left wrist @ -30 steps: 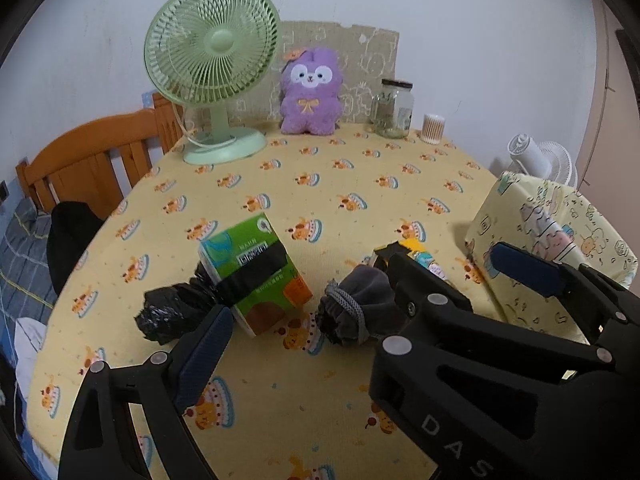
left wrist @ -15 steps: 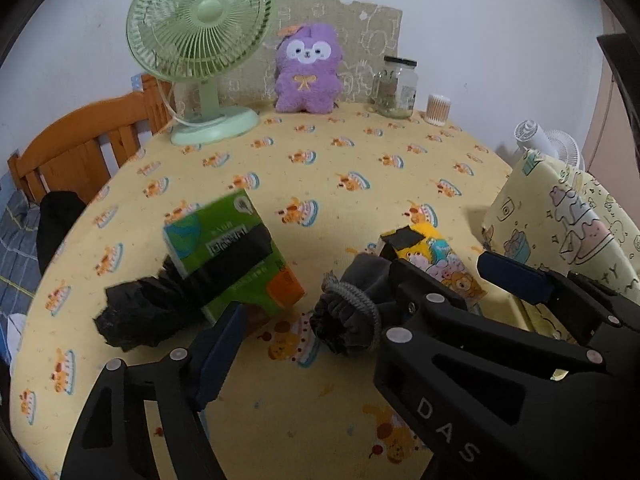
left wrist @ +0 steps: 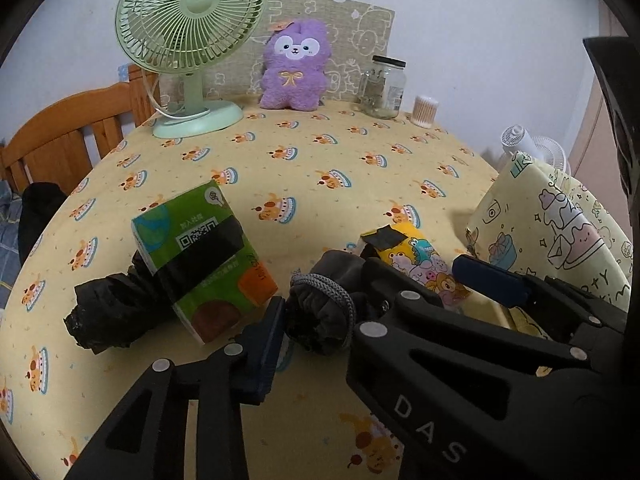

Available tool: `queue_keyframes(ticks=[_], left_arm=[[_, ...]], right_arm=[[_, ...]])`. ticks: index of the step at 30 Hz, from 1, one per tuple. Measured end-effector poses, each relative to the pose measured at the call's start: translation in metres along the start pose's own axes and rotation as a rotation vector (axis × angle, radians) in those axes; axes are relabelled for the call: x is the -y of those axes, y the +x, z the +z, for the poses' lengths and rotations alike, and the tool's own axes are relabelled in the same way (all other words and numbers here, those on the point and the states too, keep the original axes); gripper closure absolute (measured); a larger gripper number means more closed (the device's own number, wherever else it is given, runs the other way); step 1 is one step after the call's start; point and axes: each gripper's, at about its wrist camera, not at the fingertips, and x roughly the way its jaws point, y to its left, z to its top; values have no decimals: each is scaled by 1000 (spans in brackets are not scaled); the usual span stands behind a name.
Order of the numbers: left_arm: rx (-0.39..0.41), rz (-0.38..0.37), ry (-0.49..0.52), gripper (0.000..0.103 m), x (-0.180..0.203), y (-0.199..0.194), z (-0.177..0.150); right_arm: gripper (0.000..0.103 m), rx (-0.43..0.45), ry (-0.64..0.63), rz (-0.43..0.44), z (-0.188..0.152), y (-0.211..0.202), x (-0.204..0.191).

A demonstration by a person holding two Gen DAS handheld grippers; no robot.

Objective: Organize soft objects
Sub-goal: 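Grasp the grey drawstring pouch with the left gripper while the right grasps the cartoon-printed pack, then carry the grey pouch and cartoon pack over the gift box with both grippers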

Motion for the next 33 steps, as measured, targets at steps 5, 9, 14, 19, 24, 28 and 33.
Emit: queue_keyframes(ticks=[5,9,14,19,24,28,33], left_arm=[[24,111,31,64,-2,-7,-1],[15,139,37,64,-6,-5,-2],[11,147,38,63,-7,0,-2],[9,153,38,62,-6,2,-2],[4,149,38,66,-5,0,-3],[8,139,36,68,-4,-6,-3],[31,136,41,68,1,-18,-2]], right_arm=[[35,13,-27,-25,0,-3,-6],[35,-2,-9,-59,-1,1,-2],[35,-22,11,-62,0,11,1],[45,-42,22,-35,0,17,2],[54,-50,4,1,-2,14,-6],[54,-47,3,8,-2,8,-7],[54,-24,-1,7,-2,-5,-8]])
